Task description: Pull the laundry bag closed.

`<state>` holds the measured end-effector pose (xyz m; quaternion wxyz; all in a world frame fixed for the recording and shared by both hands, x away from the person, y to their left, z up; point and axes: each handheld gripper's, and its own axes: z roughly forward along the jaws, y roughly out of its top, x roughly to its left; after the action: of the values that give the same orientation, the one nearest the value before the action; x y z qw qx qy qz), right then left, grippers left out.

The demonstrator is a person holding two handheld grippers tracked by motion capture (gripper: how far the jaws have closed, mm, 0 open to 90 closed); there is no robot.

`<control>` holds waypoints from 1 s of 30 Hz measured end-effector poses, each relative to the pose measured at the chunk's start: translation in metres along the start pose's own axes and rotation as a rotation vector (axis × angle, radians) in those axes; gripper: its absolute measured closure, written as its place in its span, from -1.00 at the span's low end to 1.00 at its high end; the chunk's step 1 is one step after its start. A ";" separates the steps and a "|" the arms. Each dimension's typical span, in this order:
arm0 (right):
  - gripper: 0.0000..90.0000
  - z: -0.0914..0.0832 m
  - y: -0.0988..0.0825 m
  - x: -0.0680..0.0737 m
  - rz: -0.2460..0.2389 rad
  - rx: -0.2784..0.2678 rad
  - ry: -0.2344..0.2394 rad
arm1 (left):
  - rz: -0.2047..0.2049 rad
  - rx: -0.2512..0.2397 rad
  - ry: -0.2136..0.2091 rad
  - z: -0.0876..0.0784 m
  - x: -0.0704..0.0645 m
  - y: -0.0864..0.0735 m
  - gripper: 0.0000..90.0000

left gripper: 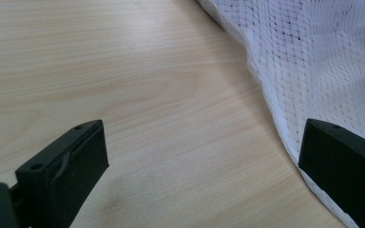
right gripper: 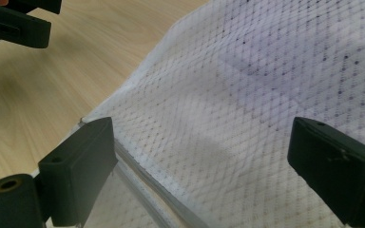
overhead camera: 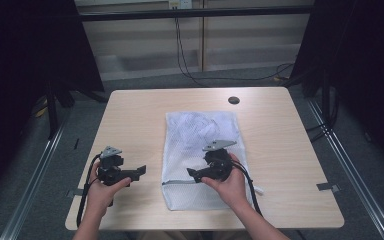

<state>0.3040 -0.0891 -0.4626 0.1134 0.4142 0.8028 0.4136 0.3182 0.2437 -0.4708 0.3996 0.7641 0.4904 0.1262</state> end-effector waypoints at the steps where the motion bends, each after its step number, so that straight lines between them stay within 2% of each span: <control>1: -0.81 0.001 0.000 0.001 -0.001 0.003 0.006 | -0.004 -0.004 0.000 0.000 0.000 0.000 -0.95; 7: -0.80 0.005 0.000 0.003 0.007 0.008 0.019 | 0.003 0.002 0.013 0.000 0.001 0.000 -0.95; 13: -0.78 0.012 0.000 0.009 0.005 0.010 0.033 | -0.012 -0.006 0.004 -0.001 0.001 0.000 -0.95; 21: -0.76 0.022 0.001 0.016 -0.002 0.024 0.067 | 0.006 -0.003 0.008 -0.002 0.002 0.000 -0.95; 24: -0.74 0.024 0.002 0.017 -0.002 0.019 0.079 | -0.003 -0.006 0.003 -0.001 0.001 0.000 -0.95; 27: -0.74 0.025 0.002 0.018 0.005 0.020 0.077 | -0.003 -0.005 -0.001 -0.001 0.001 0.000 -0.95; 30: -0.69 0.028 0.002 0.021 0.018 0.018 0.101 | 0.004 0.004 -0.004 0.000 0.001 -0.001 -0.95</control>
<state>0.3073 -0.0565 -0.4754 0.0652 0.4011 0.8073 0.4280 0.3179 0.2444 -0.4715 0.3987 0.7662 0.4884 0.1243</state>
